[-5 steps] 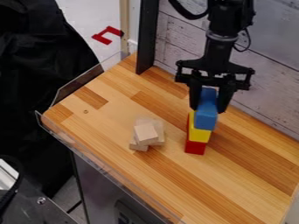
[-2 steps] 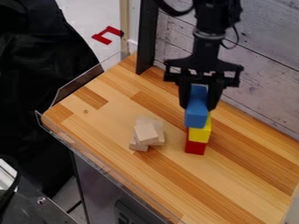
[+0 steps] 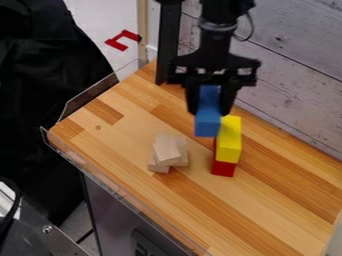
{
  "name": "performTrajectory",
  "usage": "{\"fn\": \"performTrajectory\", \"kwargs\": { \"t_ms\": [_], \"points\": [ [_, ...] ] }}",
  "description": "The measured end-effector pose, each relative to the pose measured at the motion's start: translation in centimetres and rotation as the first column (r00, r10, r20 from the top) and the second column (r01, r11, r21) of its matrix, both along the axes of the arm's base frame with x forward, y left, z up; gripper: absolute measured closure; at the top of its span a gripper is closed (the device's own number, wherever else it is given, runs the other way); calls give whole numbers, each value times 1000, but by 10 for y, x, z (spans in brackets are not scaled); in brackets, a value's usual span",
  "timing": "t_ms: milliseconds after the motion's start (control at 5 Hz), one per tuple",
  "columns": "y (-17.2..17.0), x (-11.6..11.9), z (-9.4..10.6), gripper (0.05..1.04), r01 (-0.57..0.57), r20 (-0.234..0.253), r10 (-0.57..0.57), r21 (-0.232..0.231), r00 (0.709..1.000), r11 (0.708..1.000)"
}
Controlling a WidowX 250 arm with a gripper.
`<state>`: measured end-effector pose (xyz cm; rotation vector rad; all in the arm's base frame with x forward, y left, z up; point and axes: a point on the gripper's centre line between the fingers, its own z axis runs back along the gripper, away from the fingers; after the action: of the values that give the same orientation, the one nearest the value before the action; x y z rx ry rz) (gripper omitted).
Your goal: Move the blue block on top of the uncolored cubes
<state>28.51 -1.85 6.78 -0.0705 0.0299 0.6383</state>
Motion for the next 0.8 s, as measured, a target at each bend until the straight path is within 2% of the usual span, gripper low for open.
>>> {"fn": "performTrajectory", "kwargs": {
  "t_ms": [400,800],
  "points": [
    [16,-16,-23,561,-87,-67,83,-55,994,995],
    [30,-18,-31,561,-118,-85,112,-64,990,991]
  ]
}}
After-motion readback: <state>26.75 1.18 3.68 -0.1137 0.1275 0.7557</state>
